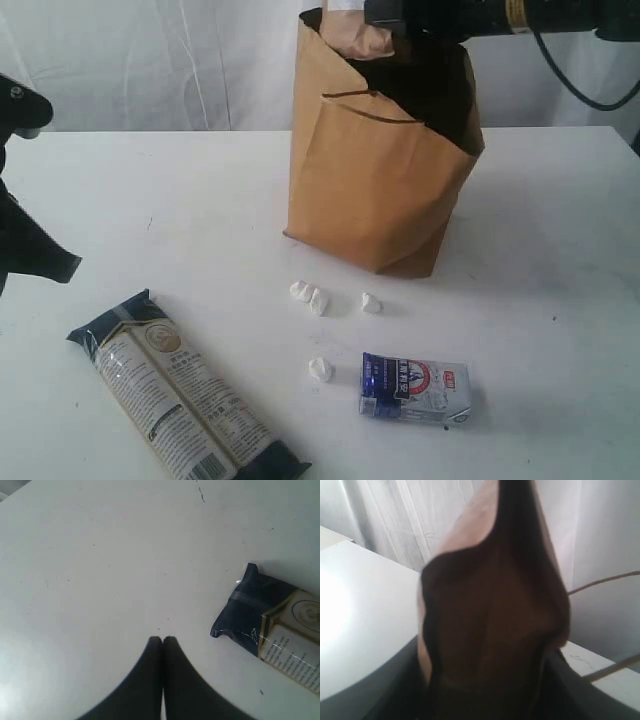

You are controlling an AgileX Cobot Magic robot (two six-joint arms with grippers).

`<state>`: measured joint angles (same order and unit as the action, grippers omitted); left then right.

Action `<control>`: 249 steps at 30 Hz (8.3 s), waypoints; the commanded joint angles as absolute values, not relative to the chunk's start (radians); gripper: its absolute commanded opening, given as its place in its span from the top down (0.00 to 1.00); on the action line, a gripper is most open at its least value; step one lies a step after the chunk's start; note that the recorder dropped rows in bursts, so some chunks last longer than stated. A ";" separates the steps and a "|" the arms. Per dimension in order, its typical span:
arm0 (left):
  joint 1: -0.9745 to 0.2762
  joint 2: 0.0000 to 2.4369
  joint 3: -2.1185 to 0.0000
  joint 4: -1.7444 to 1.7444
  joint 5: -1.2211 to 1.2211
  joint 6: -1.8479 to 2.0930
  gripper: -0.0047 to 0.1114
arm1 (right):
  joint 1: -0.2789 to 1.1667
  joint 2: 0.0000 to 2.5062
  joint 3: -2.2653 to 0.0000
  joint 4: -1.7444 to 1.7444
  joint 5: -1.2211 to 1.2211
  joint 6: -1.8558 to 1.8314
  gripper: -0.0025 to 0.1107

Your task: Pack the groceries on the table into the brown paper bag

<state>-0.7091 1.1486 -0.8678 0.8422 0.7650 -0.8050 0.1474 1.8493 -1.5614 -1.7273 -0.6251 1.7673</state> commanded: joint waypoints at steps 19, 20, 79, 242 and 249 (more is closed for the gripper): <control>-0.710 1.140 -0.861 0.843 0.777 -0.811 0.96 | 0.167 1.832 -1.477 -1.744 -0.260 1.774 0.98; -0.710 1.140 -0.861 0.843 0.777 -0.811 0.96 | 0.167 1.827 -1.477 -1.744 -0.263 1.774 0.98; -0.710 1.140 -0.861 0.848 0.777 -0.809 0.96 | 0.167 1.677 -1.456 -1.744 0.093 1.705 0.35; -0.349 1.474 -0.748 -0.655 -0.115 -0.041 0.06 | -0.038 0.987 -0.709 -1.744 -0.555 1.751 0.98; -0.227 1.568 -0.975 -0.276 0.562 -0.112 0.06 | -0.038 0.987 -0.709 -1.744 -0.573 1.834 0.98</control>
<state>-0.2687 1.5216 -0.8901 -0.4727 0.2853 -0.0683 -0.0388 0.9907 -0.7109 -1.7509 -0.5680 1.7937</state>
